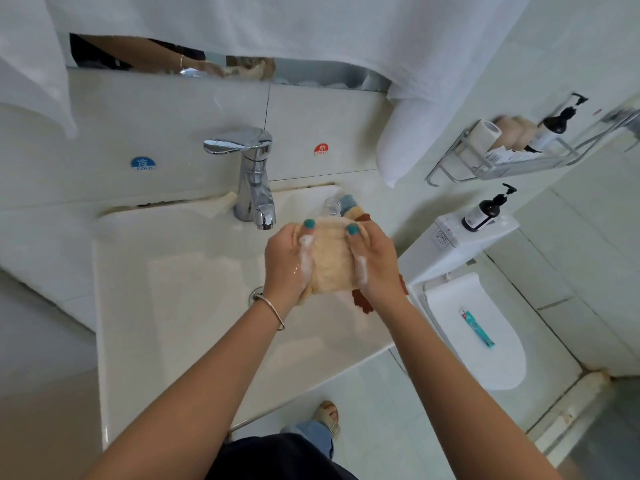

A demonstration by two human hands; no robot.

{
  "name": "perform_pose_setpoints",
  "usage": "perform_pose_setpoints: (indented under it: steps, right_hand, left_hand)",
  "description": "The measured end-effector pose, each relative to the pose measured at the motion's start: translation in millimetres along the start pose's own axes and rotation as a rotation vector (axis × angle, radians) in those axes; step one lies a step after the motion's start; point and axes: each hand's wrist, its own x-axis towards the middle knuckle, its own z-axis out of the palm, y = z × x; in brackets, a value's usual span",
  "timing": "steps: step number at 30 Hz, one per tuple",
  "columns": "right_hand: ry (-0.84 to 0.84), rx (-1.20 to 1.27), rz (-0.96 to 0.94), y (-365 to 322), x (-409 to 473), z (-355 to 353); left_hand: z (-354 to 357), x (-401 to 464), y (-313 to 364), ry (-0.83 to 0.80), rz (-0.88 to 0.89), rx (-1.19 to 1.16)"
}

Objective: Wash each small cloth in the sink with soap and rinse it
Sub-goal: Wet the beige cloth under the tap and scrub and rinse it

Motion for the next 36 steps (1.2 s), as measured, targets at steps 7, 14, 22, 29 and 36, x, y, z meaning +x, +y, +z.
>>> perform_pose_setpoints:
  steps: [7, 14, 22, 29, 36]
  right_hand:
    - [-0.051, -0.357, -0.160, 8.1, -18.1, 36.4]
    - [-0.043, -0.469, -0.151, 10.4, -12.1, 41.7]
    - [-0.052, -0.441, -0.158, 7.4, -17.3, 39.1]
    - [-0.031, -0.325, -0.152, 1.4, -16.2, 38.2]
    - [-0.036, -0.355, -0.197, 9.1, -12.0, 41.8]
  left_hand:
    - [20.6, -11.2, 10.1, 0.103, -0.244, -0.146]
    - [20.1, -2.1, 11.5, 0.104, -0.299, -0.227]
    - [21.0, -5.1, 5.0, 0.076, -0.325, -0.223]
    - [19.8, -10.2, 7.3, 0.018, -0.223, -0.177]
    - [20.4, 2.4, 13.5, 0.084, -0.304, -0.289]
